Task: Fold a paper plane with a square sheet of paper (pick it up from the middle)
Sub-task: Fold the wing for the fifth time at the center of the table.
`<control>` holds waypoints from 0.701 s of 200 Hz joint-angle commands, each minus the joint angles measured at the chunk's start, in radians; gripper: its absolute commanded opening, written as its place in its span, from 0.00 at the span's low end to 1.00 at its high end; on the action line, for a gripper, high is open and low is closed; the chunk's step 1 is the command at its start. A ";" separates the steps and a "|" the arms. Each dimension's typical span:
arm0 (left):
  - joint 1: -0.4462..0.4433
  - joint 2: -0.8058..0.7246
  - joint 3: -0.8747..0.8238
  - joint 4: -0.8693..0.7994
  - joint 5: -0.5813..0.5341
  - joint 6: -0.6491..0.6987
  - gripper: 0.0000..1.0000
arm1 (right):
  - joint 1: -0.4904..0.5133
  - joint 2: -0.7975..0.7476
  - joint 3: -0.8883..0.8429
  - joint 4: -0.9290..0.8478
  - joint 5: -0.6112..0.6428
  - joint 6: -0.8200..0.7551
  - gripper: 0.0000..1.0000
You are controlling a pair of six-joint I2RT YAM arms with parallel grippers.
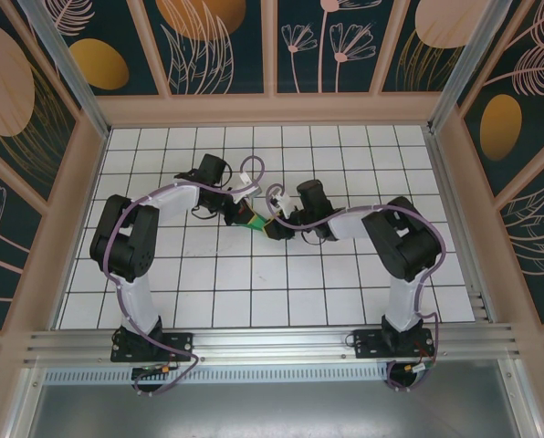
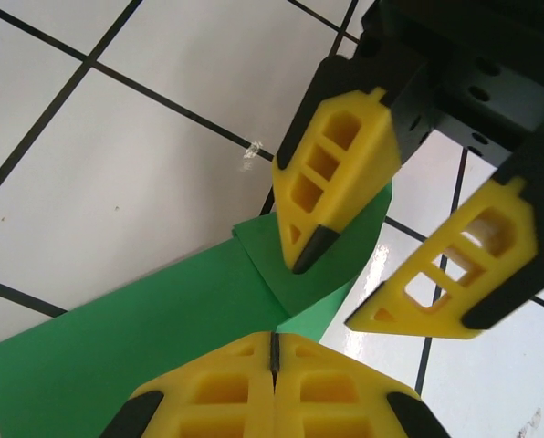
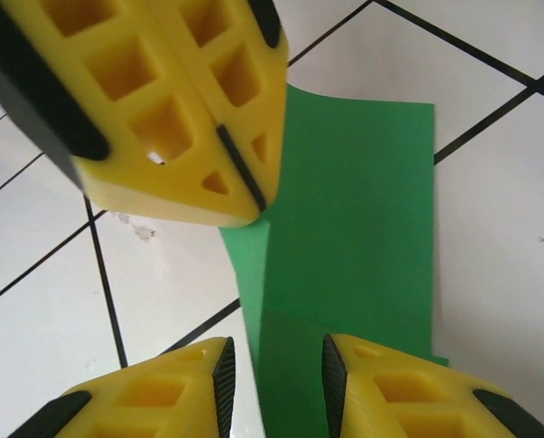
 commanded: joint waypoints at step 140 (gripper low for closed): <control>0.037 -0.154 -0.081 0.251 -0.149 -0.257 0.51 | 0.010 0.042 0.005 0.040 -0.122 0.089 0.05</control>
